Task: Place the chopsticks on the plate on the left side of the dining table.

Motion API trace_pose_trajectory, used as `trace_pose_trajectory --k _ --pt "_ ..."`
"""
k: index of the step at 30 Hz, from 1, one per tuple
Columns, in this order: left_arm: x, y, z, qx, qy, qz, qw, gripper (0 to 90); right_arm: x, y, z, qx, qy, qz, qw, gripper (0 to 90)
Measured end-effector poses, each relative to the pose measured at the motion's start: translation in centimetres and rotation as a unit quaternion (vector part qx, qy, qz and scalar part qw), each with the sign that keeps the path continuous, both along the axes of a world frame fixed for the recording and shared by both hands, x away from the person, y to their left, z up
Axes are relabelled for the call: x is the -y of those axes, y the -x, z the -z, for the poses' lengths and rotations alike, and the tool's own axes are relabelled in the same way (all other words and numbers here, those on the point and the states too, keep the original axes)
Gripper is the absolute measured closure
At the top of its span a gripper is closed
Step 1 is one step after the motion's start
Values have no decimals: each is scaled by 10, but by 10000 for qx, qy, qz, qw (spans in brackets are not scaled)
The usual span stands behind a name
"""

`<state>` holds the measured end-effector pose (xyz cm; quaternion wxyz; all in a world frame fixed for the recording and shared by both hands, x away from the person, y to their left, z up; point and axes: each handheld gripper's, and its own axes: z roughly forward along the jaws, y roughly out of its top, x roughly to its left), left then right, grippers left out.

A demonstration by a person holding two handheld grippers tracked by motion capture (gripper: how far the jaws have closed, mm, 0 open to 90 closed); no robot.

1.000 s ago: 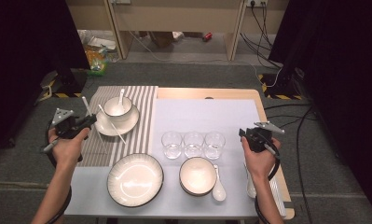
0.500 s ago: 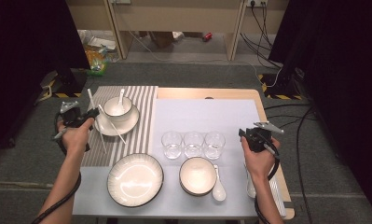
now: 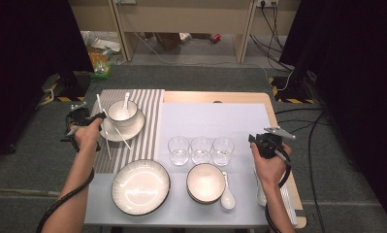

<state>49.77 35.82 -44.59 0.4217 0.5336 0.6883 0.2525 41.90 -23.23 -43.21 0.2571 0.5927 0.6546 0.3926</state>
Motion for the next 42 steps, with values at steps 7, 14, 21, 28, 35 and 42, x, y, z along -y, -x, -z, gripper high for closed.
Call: trace_pose_trajectory --k 7,14,21,28,35,42 --pt "-1 -9 8 -245 -86 -106 9996 826 0 -1 1 -4 -4 -19 10000 670" --pt "0 -11 20 -584 -206 -229 9978 834 0 0 1 6 -5 -28 10000 670" --pt "-1 -10 23 -815 -198 -338 9959 833 -1 0 2 9 21 -56 10000 671" --pt "-1 -9 24 -885 -185 -401 9951 830 -1 0 2 2 32 -49 10000 672" --pt "1 -7 25 -906 -185 -397 9949 822 -1 0 2 11 34 -60 10000 672" --pt "1 -7 23 -901 -231 -377 9949 824 -1 0 2 -1 33 -57 10000 673"
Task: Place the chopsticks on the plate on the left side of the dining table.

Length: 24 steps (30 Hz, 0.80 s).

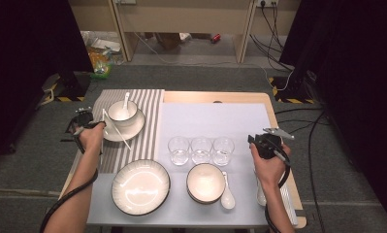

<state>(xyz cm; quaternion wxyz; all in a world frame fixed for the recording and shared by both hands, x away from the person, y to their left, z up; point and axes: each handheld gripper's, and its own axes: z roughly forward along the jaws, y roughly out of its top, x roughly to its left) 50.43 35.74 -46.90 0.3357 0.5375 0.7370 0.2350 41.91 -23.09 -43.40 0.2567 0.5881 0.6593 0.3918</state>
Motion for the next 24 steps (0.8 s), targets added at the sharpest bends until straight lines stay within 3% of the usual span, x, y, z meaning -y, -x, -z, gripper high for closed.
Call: trace_pose_trajectory --k 5,12,24 --pt "0 1 -4 -2 -30 89 10000 835 0 0 0 -4 1 2 10000 673" --pt "-2 3 -4 -107 -183 9 9998 837 0 0 0 2 1 -3 10000 673" --pt "1 0 -3 -150 -75 -118 9998 836 -1 0 0 10 21 -16 10000 675"
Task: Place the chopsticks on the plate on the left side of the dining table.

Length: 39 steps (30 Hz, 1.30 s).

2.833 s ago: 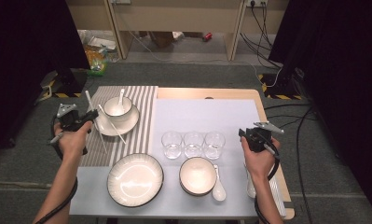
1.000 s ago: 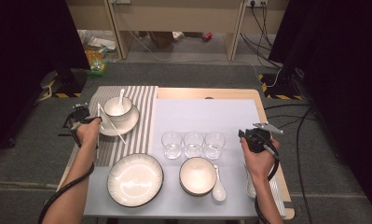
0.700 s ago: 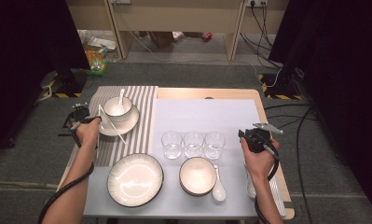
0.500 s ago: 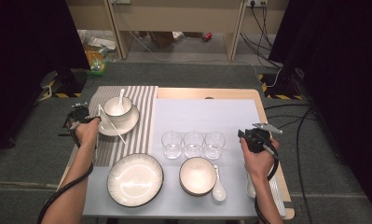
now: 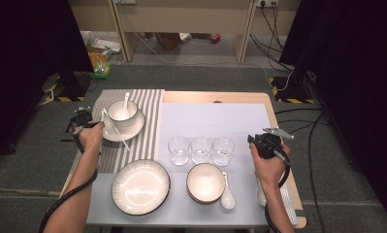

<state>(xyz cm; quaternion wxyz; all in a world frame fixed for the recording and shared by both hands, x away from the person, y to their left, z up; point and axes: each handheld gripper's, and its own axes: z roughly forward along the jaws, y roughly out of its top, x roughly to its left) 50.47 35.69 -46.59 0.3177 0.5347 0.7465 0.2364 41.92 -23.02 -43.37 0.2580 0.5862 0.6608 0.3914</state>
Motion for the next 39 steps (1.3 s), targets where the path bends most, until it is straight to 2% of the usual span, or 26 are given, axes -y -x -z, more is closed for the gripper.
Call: trace_pose_trajectory --k 5,12,13,23,25,26,31,32,35,39 --pt "1 -2 0 -45 -19 38 10000 834 0 0 1 -21 -14 3 10000 675" --pt "3 -7 0 -40 0 -57 10000 834 0 0 0 -10 -4 -4 10000 675" --pt "2 -8 -1 -94 -48 -10 9999 834 0 0 0 -12 -11 -2 10000 675" --pt "3 -13 1 -114 -80 -1 9999 822 1 0 0 -5 -7 -6 10000 675" --pt "4 -12 1 -49 -90 18 9999 797 1 0 0 2 -4 -12 10000 675" --pt "5 -11 0 45 -79 -1 10000 781 1 0 0 8 -5 -14 10000 675" --pt "4 -3 -4 175 -167 132 9996 748 1 0 -1 -11 -1 11 10000 676" --pt "4 2 -9 265 -230 235 9991 745 1 0 -1 -14 10 3 10000 675" --pt "2 14 -14 409 -199 349 9984 760 0 0 0 -2 7 -11 10000 675" --pt "-2 36 -22 510 -149 616 9967 776 2 0 -1 -16 -17 15 10000 675"
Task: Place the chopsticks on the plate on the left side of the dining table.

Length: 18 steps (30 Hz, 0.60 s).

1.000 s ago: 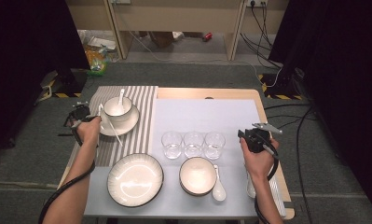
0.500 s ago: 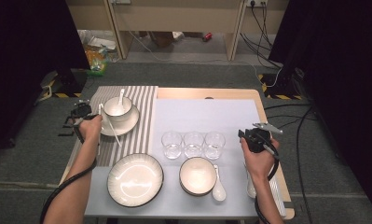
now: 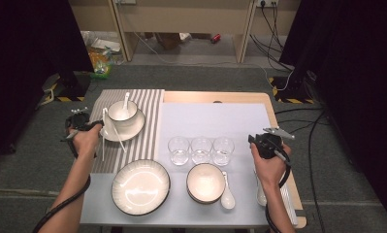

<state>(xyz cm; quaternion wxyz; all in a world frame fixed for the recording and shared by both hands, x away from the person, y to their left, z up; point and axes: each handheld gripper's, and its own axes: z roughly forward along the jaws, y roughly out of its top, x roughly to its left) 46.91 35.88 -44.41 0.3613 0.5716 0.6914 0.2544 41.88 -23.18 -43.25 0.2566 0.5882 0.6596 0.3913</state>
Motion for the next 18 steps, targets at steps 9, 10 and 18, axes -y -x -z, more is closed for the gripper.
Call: trace_pose_trajectory --k 9,10,18 --pt "-16 38 5 -295 -262 464 9981 858 3 1 -3 17 1 25 10000 674" --pt "-16 42 7 -365 -279 525 9976 863 3 1 -3 16 2 30 10000 674" --pt "-8 58 23 -844 -386 1096 9896 893 2 2 -3 21 -14 27 10000 673"
